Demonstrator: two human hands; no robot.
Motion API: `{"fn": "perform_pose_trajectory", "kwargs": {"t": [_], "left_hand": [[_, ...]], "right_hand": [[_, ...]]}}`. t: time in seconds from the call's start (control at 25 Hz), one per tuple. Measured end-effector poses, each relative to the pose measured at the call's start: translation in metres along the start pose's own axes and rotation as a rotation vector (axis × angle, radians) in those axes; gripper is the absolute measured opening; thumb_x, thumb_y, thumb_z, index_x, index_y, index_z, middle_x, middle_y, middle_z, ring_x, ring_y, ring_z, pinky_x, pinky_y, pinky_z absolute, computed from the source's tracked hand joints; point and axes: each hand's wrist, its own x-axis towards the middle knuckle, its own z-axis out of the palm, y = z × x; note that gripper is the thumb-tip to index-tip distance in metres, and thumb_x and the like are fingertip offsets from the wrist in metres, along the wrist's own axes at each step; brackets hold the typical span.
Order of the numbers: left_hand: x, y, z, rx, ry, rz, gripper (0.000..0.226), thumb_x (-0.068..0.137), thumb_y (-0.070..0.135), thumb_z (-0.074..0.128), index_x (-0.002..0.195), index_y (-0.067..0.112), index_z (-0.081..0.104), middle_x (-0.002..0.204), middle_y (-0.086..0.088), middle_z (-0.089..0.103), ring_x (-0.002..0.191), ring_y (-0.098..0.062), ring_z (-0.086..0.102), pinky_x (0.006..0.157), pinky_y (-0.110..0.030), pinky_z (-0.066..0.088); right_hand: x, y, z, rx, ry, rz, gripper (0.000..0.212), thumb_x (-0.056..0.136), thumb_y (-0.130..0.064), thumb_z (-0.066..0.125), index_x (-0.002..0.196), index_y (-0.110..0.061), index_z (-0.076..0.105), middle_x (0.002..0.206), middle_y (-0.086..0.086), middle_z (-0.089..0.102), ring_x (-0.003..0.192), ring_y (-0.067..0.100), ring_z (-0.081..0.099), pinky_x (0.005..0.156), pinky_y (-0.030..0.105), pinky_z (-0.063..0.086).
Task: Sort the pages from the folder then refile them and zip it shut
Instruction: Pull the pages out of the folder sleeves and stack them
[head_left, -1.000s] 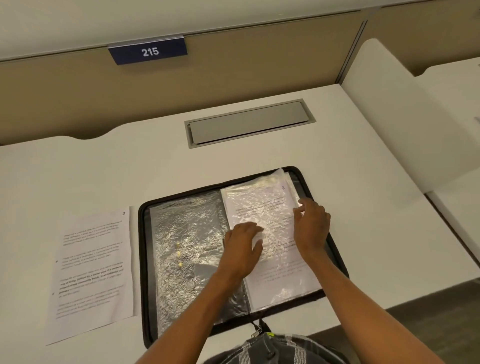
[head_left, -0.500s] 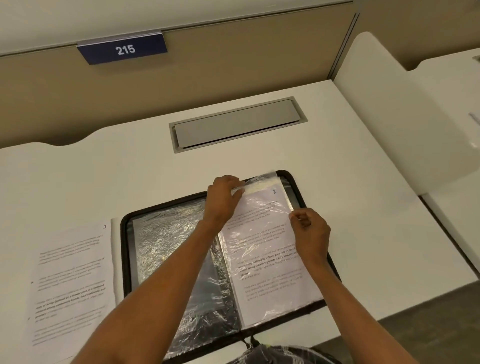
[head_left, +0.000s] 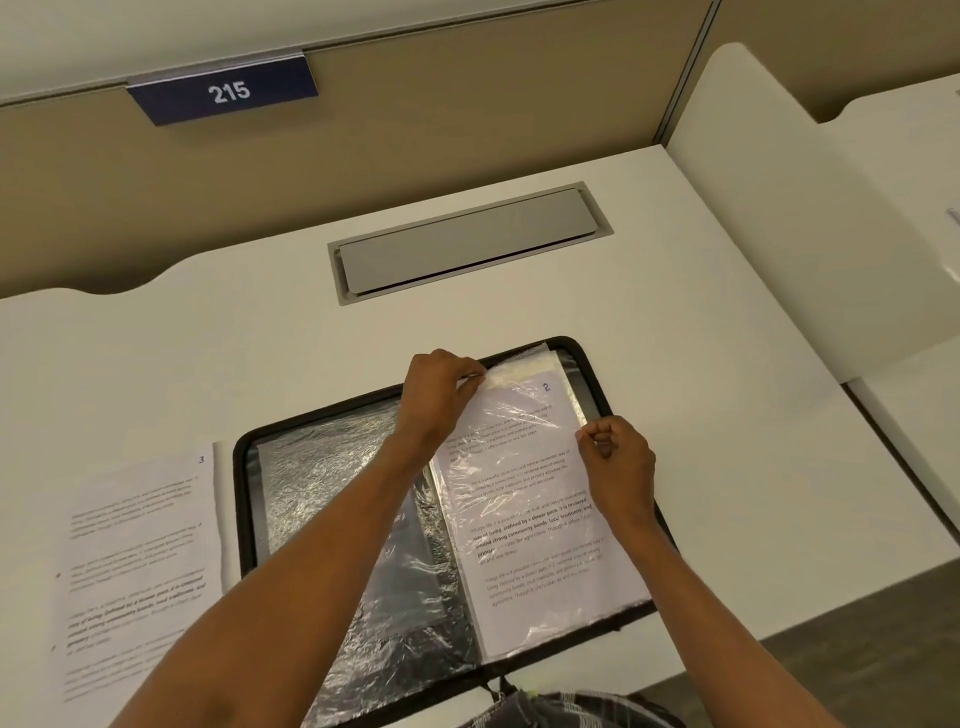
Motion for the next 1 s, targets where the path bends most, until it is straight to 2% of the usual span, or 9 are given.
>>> {"fn": "perform_pose_trajectory", "kwargs": {"t": [0.08,0.2,0.36,0.52,0.6,0.72,0.8,0.92,1.0], "left_hand": [[-0.003,-0.002,0.002,-0.008,0.017,0.03,0.008,0.093,0.018,0.077,0.101,0.017,0.08,0.107,0.003,0.069,0.102,-0.016,0.058,0.088,-0.032,0.046],[-0.004,-0.005,-0.001,-0.103,-0.02,0.014,0.007,0.092,0.015,0.077,0.099,0.013,0.077,0.102,0.006,0.058,0.095,-0.013,0.055,0.081,-0.024,0.047],[0.004,-0.007,-0.008,-0.1,-0.126,0.049,0.005,0.096,0.021,0.072,0.1,0.018,0.073,0.095,0.008,0.067,0.09,-0.013,0.059,0.083,-0.037,0.052],[0.016,-0.007,-0.013,-0.171,-0.328,0.016,0.014,0.1,0.027,0.065,0.112,0.02,0.065,0.103,0.004,0.073,0.094,-0.014,0.068,0.086,-0.033,0.055],[0.026,-0.003,-0.014,-0.167,-0.395,-0.007,0.017,0.102,0.023,0.055,0.116,0.02,0.063,0.102,0.003,0.075,0.091,-0.016,0.07,0.083,-0.033,0.055],[0.041,0.005,-0.015,-0.145,-0.453,0.012,0.023,0.104,0.008,0.044,0.11,0.014,0.065,0.09,0.005,0.072,0.073,-0.015,0.073,0.072,-0.031,0.052],[0.052,0.007,-0.019,-0.134,-0.531,0.03,0.021,0.105,0.005,0.048,0.104,0.012,0.068,0.093,0.005,0.073,0.067,-0.014,0.074,0.069,-0.029,0.054],[0.065,0.004,-0.021,-0.097,-0.707,0.049,0.02,0.097,0.003,0.064,0.108,0.015,0.075,0.102,0.004,0.077,0.085,-0.011,0.075,0.079,-0.026,0.059],[0.069,0.003,-0.019,-0.052,-0.779,0.084,0.021,0.092,0.007,0.073,0.109,0.018,0.077,0.099,0.006,0.079,0.092,-0.006,0.073,0.086,-0.025,0.056]], "right_hand": [[0.0,0.001,0.0,-0.008,-0.003,0.006,0.004,0.095,-0.011,0.071,0.096,-0.011,0.068,0.09,-0.008,0.069,0.082,0.001,0.064,0.066,0.003,0.047],[0.0,0.001,0.0,-0.023,-0.012,0.019,0.004,0.095,-0.011,0.071,0.096,-0.011,0.068,0.086,-0.013,0.067,0.08,0.0,0.063,0.064,0.003,0.047],[0.001,0.001,0.0,-0.025,-0.018,0.021,0.003,0.095,-0.011,0.071,0.096,-0.011,0.068,0.085,-0.013,0.066,0.079,0.0,0.063,0.064,0.002,0.047],[0.004,0.0,-0.001,-0.021,-0.032,0.027,0.002,0.097,-0.012,0.068,0.098,-0.012,0.066,0.089,-0.01,0.068,0.083,0.003,0.065,0.065,0.008,0.048],[0.005,0.0,-0.001,-0.025,-0.035,0.026,0.003,0.099,-0.014,0.066,0.101,-0.012,0.065,0.091,-0.008,0.068,0.084,0.004,0.065,0.068,0.011,0.047],[0.007,-0.001,-0.001,-0.025,-0.041,0.024,0.002,0.1,-0.014,0.064,0.101,-0.013,0.064,0.092,-0.008,0.067,0.084,0.004,0.064,0.07,0.014,0.048],[0.008,-0.002,-0.001,-0.018,-0.047,0.03,0.002,0.1,-0.013,0.065,0.101,-0.013,0.064,0.093,-0.008,0.068,0.085,0.004,0.065,0.07,0.013,0.048],[0.008,-0.001,-0.002,-0.031,-0.056,0.025,0.002,0.1,-0.012,0.064,0.101,-0.014,0.063,0.093,-0.008,0.067,0.085,0.003,0.064,0.069,0.012,0.047],[0.008,0.0,-0.002,-0.035,-0.058,0.028,0.002,0.1,-0.012,0.063,0.101,-0.013,0.064,0.094,-0.008,0.067,0.086,0.003,0.064,0.069,0.011,0.047]]}}
